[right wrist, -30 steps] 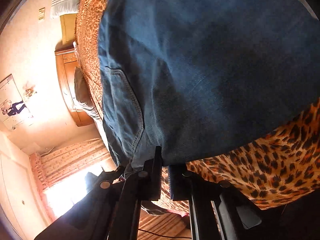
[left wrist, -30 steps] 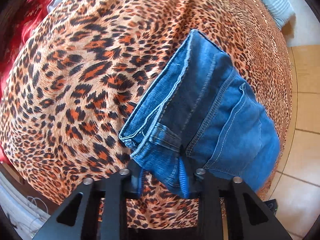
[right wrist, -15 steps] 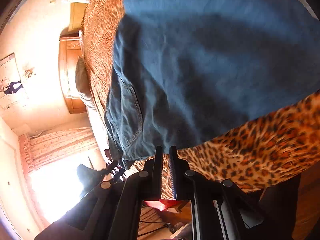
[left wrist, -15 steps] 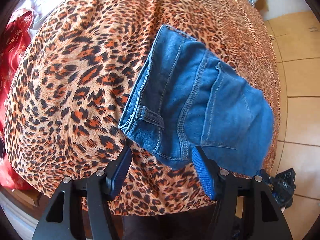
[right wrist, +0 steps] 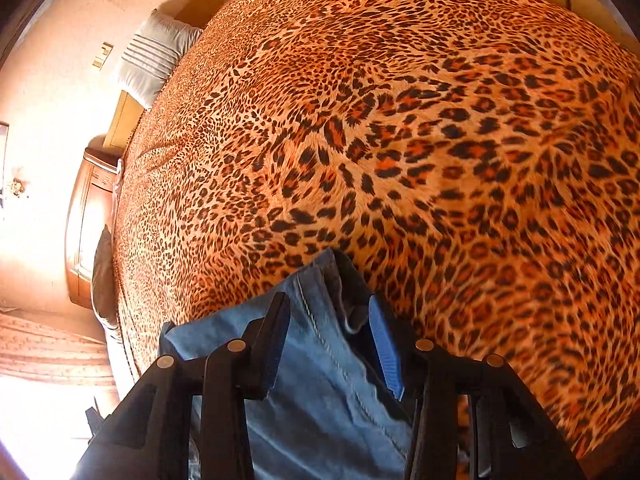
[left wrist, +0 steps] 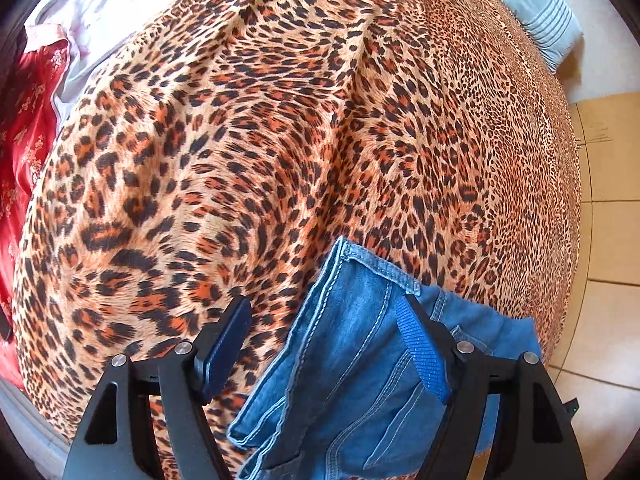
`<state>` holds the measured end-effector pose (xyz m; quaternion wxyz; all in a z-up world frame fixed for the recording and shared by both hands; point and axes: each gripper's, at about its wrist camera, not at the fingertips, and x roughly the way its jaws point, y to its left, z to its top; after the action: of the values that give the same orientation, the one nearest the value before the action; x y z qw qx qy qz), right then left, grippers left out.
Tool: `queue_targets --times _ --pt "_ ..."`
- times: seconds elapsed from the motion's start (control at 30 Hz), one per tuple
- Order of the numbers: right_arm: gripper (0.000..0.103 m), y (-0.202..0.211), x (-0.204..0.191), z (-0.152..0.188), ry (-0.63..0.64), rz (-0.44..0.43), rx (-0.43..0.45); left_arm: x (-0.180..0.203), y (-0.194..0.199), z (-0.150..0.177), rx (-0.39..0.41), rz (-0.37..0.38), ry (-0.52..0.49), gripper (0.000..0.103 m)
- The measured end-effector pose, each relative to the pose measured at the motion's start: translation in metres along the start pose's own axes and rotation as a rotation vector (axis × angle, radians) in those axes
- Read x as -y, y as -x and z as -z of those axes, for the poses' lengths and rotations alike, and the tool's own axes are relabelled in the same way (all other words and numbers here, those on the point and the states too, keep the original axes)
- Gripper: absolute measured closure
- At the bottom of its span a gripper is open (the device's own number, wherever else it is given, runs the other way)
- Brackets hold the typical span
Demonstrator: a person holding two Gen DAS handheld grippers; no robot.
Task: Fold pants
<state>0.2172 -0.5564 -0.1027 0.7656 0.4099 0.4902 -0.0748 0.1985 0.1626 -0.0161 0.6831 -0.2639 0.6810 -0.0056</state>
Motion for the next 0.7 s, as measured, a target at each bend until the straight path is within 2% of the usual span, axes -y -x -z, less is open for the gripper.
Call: queue_targets --times 0.1,0.13,0.17,0.2,0.23,0.27,0.33,0.4,0.53,0.63,0.7 --pt "0.059 -0.016 -0.003 -0.007 0.049 -0.038 -0.067 0.009 -0.019 0.000 -0.041 -0.002 -0.024 0.028" --pt "0.059 -0.022 -0.004 -0.007 0.075 -0.018 -0.097 0.012 -0.025 0.002 -0.053 -0.012 -0.037 0.029" --pt "0.069 -0.024 -0.010 -0.004 0.133 0.040 -0.109 0.016 -0.030 0.002 -0.061 -0.029 -0.053 0.036" --pt "0.086 -0.026 -0.019 -0.003 0.204 0.083 -0.118 0.021 -0.035 0.000 -0.063 -0.046 -0.079 0.057" --pt "0.096 -0.027 -0.029 -0.002 0.255 0.111 -0.124 0.028 -0.037 -0.001 -0.062 -0.056 -0.099 0.070" --pt "0.096 -0.021 -0.038 -0.003 0.295 0.129 -0.107 0.033 -0.035 0.002 -0.052 -0.074 -0.115 0.076" --pt "0.096 -0.004 -0.048 -0.012 0.338 0.135 -0.029 0.045 -0.038 0.005 -0.014 -0.171 -0.189 0.076" --pt "0.096 -0.012 -0.046 -0.026 0.326 0.167 -0.037 0.051 -0.052 0.005 -0.015 -0.268 -0.239 0.077" --pt "0.095 -0.043 -0.034 -0.023 0.322 0.244 -0.080 0.050 -0.058 0.006 0.006 -0.274 -0.214 0.077" --pt "0.095 -0.039 -0.024 -0.026 0.249 0.192 -0.067 0.048 -0.054 0.008 0.001 -0.272 -0.225 0.076" --pt "0.082 -0.022 -0.015 -0.028 0.187 0.144 -0.053 0.050 -0.040 0.010 0.002 -0.268 -0.234 0.072"
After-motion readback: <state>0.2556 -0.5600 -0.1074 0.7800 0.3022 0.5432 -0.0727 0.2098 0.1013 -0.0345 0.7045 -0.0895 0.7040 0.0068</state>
